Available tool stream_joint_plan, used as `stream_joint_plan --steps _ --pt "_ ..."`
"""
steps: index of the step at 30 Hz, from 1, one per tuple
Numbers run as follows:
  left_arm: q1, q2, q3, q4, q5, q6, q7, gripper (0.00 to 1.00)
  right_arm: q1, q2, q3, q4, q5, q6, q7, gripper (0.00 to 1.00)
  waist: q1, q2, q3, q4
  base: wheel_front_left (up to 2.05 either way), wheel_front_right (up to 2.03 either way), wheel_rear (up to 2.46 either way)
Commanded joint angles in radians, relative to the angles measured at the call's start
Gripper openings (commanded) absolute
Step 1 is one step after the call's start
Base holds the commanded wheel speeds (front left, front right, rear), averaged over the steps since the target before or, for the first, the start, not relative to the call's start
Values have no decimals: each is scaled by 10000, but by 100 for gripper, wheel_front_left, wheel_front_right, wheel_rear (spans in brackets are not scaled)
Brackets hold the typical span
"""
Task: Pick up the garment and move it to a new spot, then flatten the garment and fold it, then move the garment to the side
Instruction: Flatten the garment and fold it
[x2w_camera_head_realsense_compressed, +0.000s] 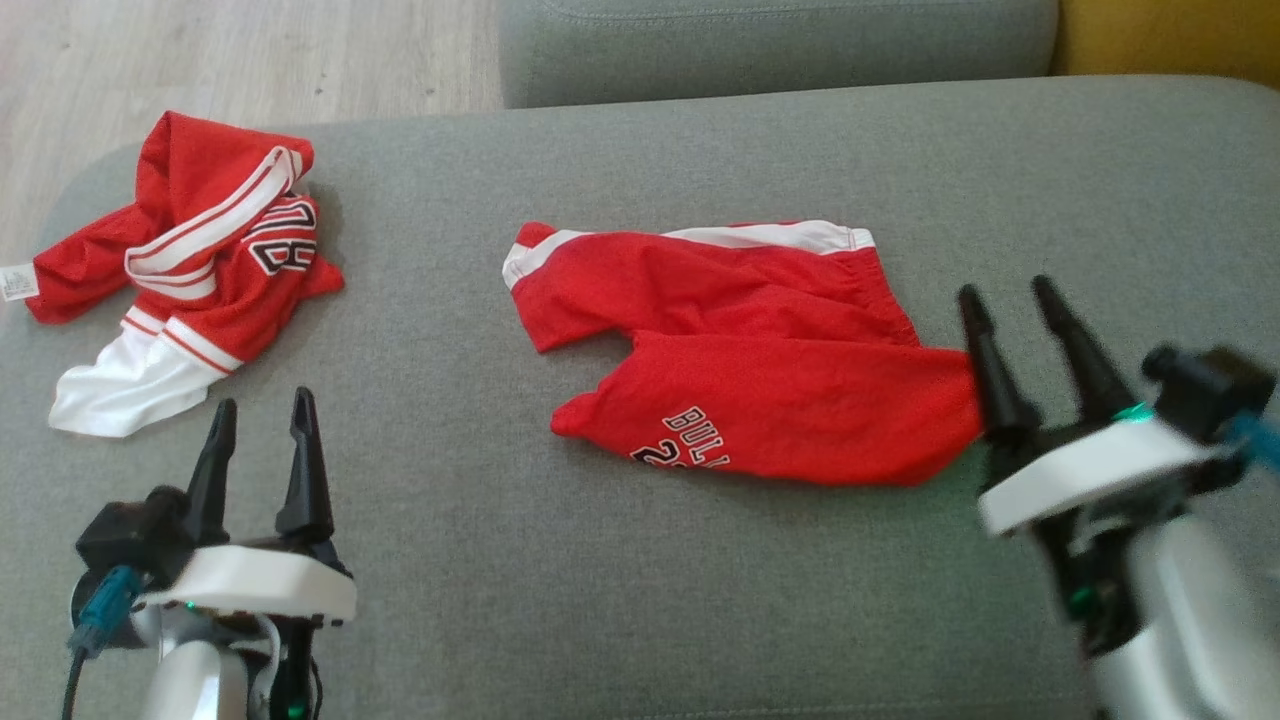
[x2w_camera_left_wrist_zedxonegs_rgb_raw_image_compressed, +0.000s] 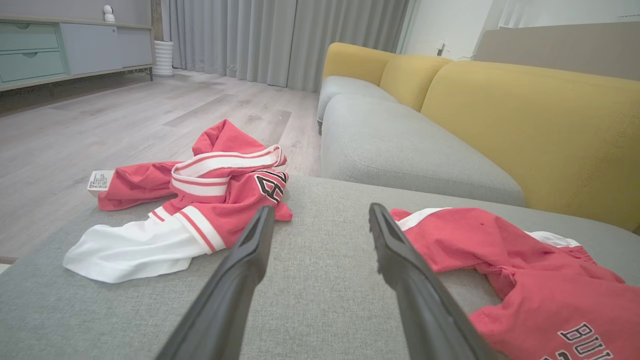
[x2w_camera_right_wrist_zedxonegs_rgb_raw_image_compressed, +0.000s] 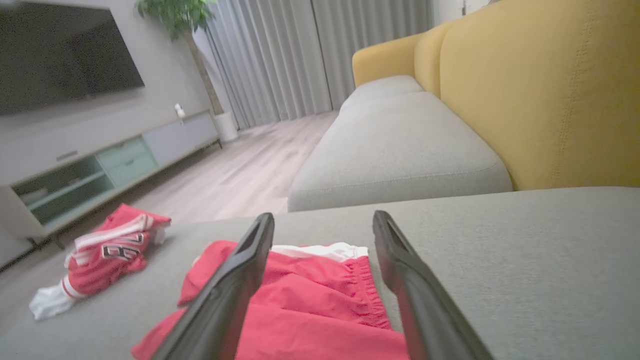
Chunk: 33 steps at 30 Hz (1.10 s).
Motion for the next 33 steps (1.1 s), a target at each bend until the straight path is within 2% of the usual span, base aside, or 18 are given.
stream_joint_plan --steps 1,4,7,10,12,14,17,22,27,29,33 --pt "-248 63 328 -377 32 -11 -122 100 -28 35 235 -319 -17 -7 -225 100 0 0 -15 4 0 0 0" --pt "-184 56 252 -404 -12 -31 -122 100 294 373 434 175 -184 -7 -1201 100 0 0 -68 6 0 0 0" --pt "-162 53 164 -371 -17 -57 -122 100 267 495 597 734 -275 -7 -1628 100 0 0 -93 -23 0 0 0" --pt "-187 71 80 -271 -22 -94 -122 100 68 487 730 1097 -304 -7 -1777 100 0 0 -107 -72 0 0 0" --pt "-252 68 -126 -74 -417 -159 -61 100 -69 404 763 1262 -334 -7 -1829 100 0 0 -133 -93 0 0 0" --pt "-459 284 -524 -1 -662 -210 282 100 -152 348 759 1358 -329 -7 -1876 100 0 0 -184 -111 0 0 0" --pt "-1034 999 -1542 -104 -1417 -239 1498 100 -317 304 774 1463 -291 -7 -1911 100 0 0 -242 -211 0 0 0" --pt "-2172 2938 -3587 -458 -3408 -244 4576 100 -559 387 911 1594 -204 -7 -1959 100 0 0 -297 -689 0 0 0" --pt "-3169 4368 -5363 -565 -5544 -245 6944 100 -789 548 1240 1723 -85 -7 -2028 100 0 0 6 -1433 0 0 0" --pt "-3558 4887 -6112 -627 -6098 -246 7410 100 -900 599 1336 1783 -22 -7 -2085 100 0 0 204 -1747 0 0 0" --pt "-4331 5547 -6992 -272 -6631 -246 7403 100 -1130 659 1450 1908 37 -7 -2212 100 0 0 566 -2298 0 0 0"
